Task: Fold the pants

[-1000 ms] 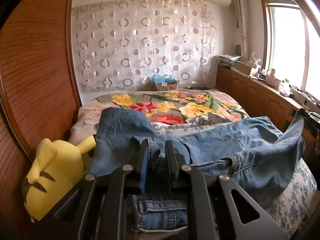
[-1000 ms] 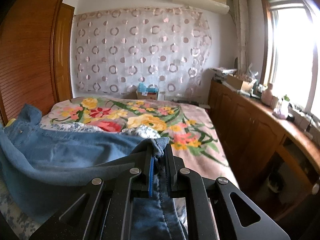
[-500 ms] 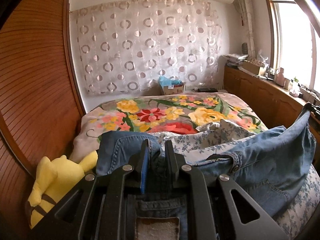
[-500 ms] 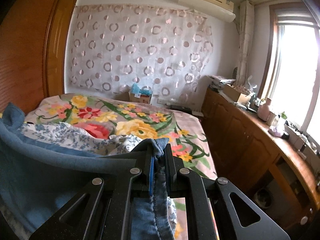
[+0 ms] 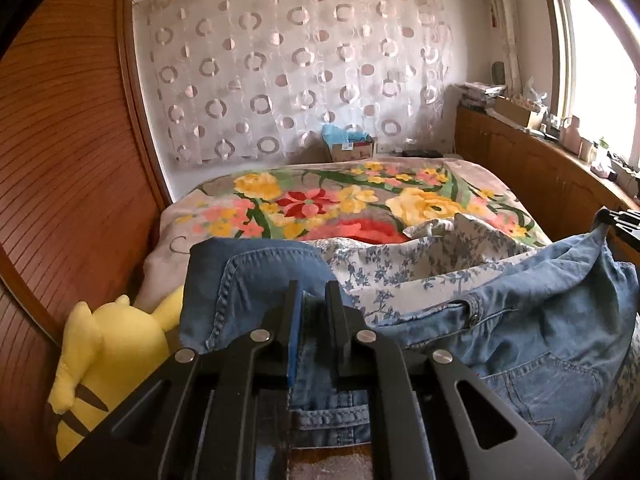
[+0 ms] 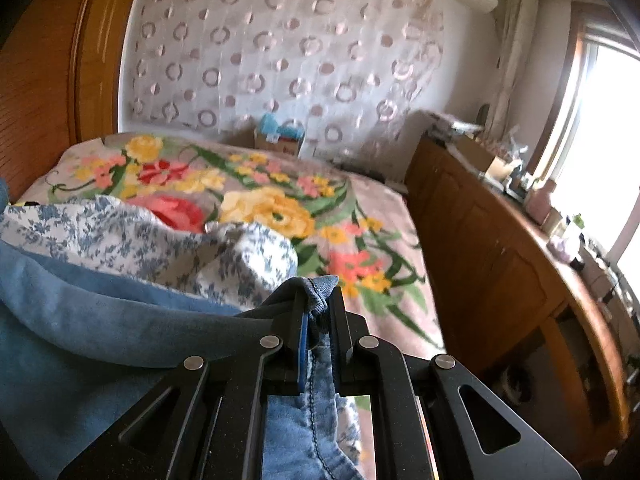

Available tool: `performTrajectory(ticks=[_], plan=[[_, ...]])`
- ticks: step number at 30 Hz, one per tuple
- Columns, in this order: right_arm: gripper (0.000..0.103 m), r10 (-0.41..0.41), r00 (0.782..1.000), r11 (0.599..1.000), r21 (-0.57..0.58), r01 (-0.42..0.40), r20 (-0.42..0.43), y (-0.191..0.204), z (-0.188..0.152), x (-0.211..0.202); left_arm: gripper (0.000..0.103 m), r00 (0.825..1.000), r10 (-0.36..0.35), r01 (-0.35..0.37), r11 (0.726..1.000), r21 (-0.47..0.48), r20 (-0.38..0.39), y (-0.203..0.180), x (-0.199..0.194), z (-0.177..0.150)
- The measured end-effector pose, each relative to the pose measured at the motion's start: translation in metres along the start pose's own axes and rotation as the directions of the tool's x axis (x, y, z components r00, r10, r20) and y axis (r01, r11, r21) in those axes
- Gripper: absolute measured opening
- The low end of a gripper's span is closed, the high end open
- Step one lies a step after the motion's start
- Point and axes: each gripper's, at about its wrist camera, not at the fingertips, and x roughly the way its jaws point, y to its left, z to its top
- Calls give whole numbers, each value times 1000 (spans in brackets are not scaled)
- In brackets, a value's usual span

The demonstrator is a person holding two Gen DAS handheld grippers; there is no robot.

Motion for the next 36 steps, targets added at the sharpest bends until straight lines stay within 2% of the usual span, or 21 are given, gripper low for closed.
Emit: performTrajectory(ticks=[3,5,6,7,8,10,15,17,18,22,26,29,33,36], plan=[[9,35,998,998,49,-32,-43,-7,2,7,12,1000,-5,5,1000,-15,-13,3,3,3],[21,59,995,996,78,-53,-77,-12,3,8,17,1000,-2,1,1000,-15,-18,3,3,5],[25,53,995,995,84,-46,-82,-16,7,6,23,1000,5,-6,1000,-12,-16,2,2,6],[34,42,996,996,85,-36,-78,-19,9,3,32,1000,11,-12,1000,-13,-14,2,0,7],[46,36,997,996,85,-29,-73,-21,15,-2,36,1000,6,-6,1000,-16,-13,3,-1,6],[56,44,997,994,100,-37,-67,-32,17,-9,47,1000,-21,21,999,-32,-12,5,-5,4],[57,68,997,993,104,-65,-26,-32,3,-40,48,997,-63,61,997,-54,-35,5,-17,-7],[57,94,995,990,104,-91,-21,-30,-8,-55,66,996,-77,75,996,-53,-43,2,-23,-14],[57,103,994,990,102,-101,-22,-30,-16,-60,80,995,-89,87,995,-56,-37,0,-27,-17],[57,130,991,988,95,-125,-39,-36,-40,-87,81,992,-121,120,992,-44,-28,-10,-44,-32],[57,154,986,980,140,-144,-66,-49,-63,-109,81,990,-140,140,989,-49,-8,-19,-61,-44],[57,152,984,979,154,-137,-89,-56,-73,-119,81,988,-155,154,987,-50,-10,-24,-69,-52],[57,162,982,968,209,-138,-102,-64,-80,-128,81,990,-140,140,990,-23,-22,-30,-75,-63],[62,176,978,953,268,-142,-108,-66,-77,-127,81,991,-133,133,991,-7,-34,-33,-78,-72]])
